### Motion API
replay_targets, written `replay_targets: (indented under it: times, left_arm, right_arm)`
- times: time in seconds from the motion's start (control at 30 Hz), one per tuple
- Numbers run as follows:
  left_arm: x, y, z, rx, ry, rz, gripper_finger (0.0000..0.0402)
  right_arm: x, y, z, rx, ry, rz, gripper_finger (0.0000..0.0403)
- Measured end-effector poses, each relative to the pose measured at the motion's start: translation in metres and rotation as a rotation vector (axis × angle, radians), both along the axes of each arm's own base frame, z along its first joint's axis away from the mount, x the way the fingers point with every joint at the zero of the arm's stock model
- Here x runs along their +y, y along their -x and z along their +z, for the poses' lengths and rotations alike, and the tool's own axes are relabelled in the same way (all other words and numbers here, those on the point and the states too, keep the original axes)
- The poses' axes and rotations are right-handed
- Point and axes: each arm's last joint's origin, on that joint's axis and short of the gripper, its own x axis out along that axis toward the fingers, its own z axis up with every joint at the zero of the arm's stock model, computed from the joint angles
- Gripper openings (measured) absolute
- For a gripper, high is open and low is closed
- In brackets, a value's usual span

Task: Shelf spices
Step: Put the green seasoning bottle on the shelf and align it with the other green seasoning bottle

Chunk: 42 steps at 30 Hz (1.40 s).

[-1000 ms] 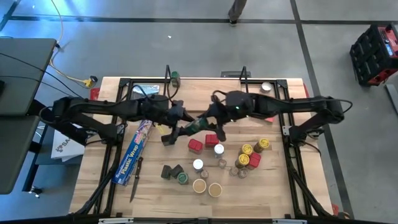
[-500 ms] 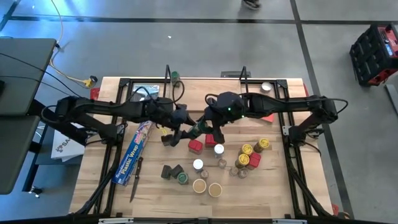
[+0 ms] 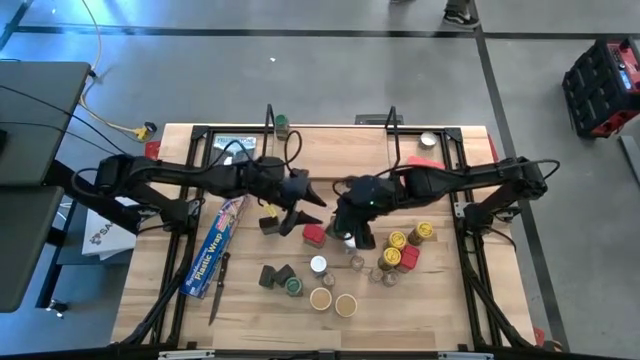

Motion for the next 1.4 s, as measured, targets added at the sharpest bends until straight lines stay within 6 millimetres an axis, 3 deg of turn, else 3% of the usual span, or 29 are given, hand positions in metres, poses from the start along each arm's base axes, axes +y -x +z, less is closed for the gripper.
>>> replay_targets:
  times: [0.13,0.37,0.57,0.8,1.17,1.4]
  left_arm:
    - [-0.001,0.012,0.006,0.045,-0.158,0.207,0.0248]
    - [-0.023,0.045,0.029,0.06,-0.449,0.655,0.0248]
    - [-0.04,0.07,0.044,0.015,-0.455,0.793,0.0248]
    - [-0.052,0.081,0.039,0.048,-0.419,0.811,0.0248]
    - [-0.061,0.083,0.033,0.067,-0.381,0.802,0.0248]
    - [-0.061,0.083,0.033,0.067,-0.383,0.8,0.0248]
  right_arm:
    - [-0.02,-0.001,-0.001,0.009,-0.012,-0.149,0.019]
    - [-0.101,-0.013,-0.01,0.008,-0.068,-0.485,0.019]
    - [-0.165,-0.054,-0.025,0.035,-0.106,-0.547,0.019]
    - [-0.229,-0.092,-0.049,0.064,-0.173,-0.636,0.019]
    - [-0.249,-0.127,-0.079,0.125,-0.208,-0.674,0.0192]
    - [-0.251,-0.13,-0.082,0.094,-0.2,-0.699,0.0271]
